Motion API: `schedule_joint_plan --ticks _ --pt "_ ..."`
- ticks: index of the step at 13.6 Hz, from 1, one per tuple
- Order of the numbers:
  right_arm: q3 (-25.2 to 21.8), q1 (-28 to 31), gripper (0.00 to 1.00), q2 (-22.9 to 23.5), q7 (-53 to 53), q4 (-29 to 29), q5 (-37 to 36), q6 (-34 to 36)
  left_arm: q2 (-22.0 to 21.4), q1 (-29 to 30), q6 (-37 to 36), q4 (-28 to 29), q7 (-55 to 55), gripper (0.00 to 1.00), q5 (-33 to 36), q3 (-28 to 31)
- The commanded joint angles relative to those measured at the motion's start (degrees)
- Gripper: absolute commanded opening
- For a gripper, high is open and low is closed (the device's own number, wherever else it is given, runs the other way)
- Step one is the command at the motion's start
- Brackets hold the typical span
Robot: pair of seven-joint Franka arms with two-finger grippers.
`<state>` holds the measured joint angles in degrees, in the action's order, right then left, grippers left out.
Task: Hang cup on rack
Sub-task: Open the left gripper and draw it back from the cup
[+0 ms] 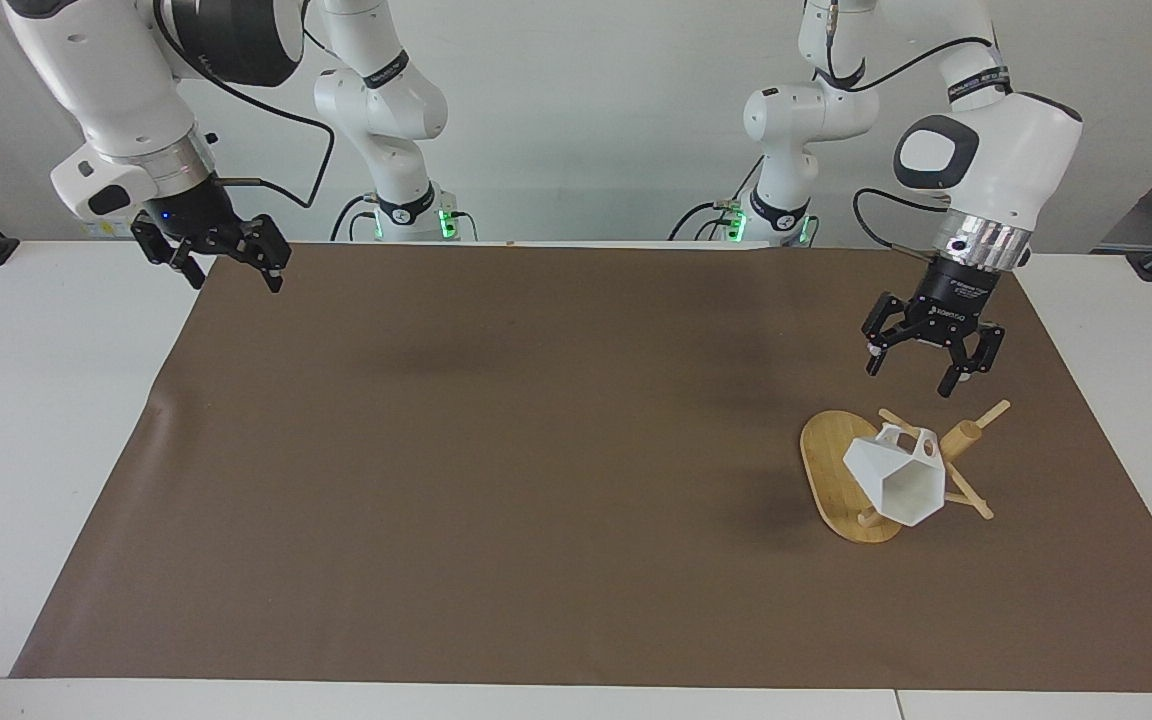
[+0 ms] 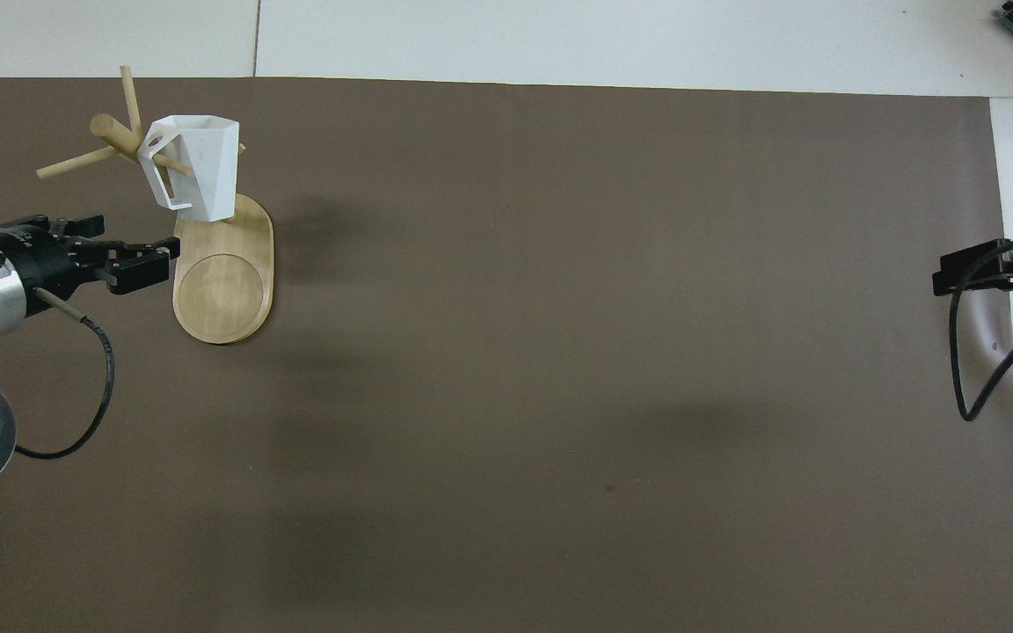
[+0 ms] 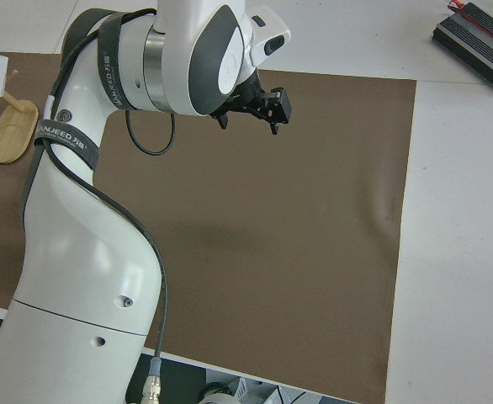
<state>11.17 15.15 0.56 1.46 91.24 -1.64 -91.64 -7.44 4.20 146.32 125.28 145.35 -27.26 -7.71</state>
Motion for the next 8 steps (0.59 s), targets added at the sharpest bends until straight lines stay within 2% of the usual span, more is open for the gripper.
schedule_joint_plan --ticks 1,5,8 --pt "0.08 0.41 1.00 -0.38 -0.66 0.08 0.32 0.49 -0.03 -0.07 -0.07 -0.56 0.63 1.00 0.10 0.06" --pt "0.08 0.41 1.00 -0.47 -3.04 0.25 0.32 0.49 -0.47 0.54 -5.85 -3.10 -1.73 1.00 0.71 0.15" --pt "0.08 0.41 1.00 -0.47 -2.34 0.25 0.32 0.58 -2.39 1.07 -11.47 -3.11 -10.75 1.00 0.80 0.24"
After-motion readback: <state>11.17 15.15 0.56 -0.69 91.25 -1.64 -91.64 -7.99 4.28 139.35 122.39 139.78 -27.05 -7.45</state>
